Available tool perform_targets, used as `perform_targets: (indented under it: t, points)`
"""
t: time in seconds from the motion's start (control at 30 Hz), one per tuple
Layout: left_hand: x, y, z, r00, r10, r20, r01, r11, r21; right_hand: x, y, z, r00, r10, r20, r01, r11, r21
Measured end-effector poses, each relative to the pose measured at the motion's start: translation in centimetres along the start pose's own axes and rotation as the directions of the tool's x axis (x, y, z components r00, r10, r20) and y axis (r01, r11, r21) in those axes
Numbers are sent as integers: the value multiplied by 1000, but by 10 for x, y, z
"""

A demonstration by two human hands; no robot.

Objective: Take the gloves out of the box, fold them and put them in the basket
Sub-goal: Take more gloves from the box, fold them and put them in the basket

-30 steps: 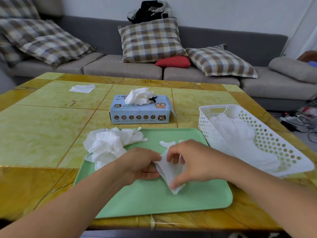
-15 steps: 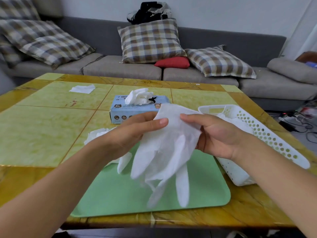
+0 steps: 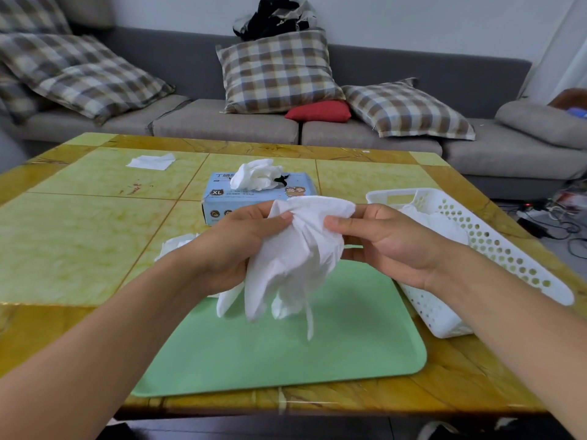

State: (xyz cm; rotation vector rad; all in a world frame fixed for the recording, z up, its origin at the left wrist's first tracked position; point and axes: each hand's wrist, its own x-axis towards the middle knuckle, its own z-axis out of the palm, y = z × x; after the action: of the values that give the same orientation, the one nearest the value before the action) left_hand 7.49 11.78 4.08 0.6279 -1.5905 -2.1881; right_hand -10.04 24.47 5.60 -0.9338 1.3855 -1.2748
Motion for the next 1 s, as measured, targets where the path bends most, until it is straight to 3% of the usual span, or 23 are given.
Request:
perform_targets:
  t: [0.17, 0.23, 0.37, 0.43, 0.5, 0.57, 0.67, 0.73, 0.8, 0.87, 0.93, 1.0]
  points:
    - [-2, 5, 2, 995, -10, 103, 16, 998, -62, -4, -1, 3, 997, 70, 10, -70, 997, 43]
    - [0, 4, 0, 997, -24, 77, 23, 1000, 13, 0, 4, 2, 991, 119, -56, -118, 993, 24]
    - [10, -12, -9, 999, -22, -48, 36, 945, 326, 12, 19, -6, 969, 187, -160, -196, 980, -40]
    - [13, -21, -8, 997, -12, -73, 38, 927, 374, 16, 23, -10, 967, 179, -180, -189, 981, -37]
    - [16, -20, -2, 991, 88, -100, -47, 934, 355, 17, 17, -10, 975, 54, -217, -61, 998, -28]
    - [16, -7, 6, 951, 298, -81, -246, 890, 385, 13, 3, -10, 946, -197, -258, 184, 980, -73]
    - [6, 20, 16, 793, 604, 77, -547, 650, 527, 1, -21, -12, 815, -534, -224, 490, 842, -225]
    - [-1, 25, 15, 715, 672, 192, -631, 501, 592, -7, -25, -17, 776, -615, -142, 548, 769, -329]
    - [-1, 15, 5, 749, 618, 239, -599, 477, 643, -11, -18, -23, 834, -551, -37, 479, 756, -446]
    - [3, 0, -10, 845, 452, 286, -497, 468, 731, -10, -7, -28, 932, -351, 90, 331, 727, -602]
    - [7, -18, -21, 915, 189, 358, -404, 402, 822, -7, 8, -31, 969, -132, 208, 246, 564, -788]
    - [8, -33, -25, 912, -73, 403, -355, 351, 867, -3, 25, -28, 954, 58, 295, 254, 367, -895]
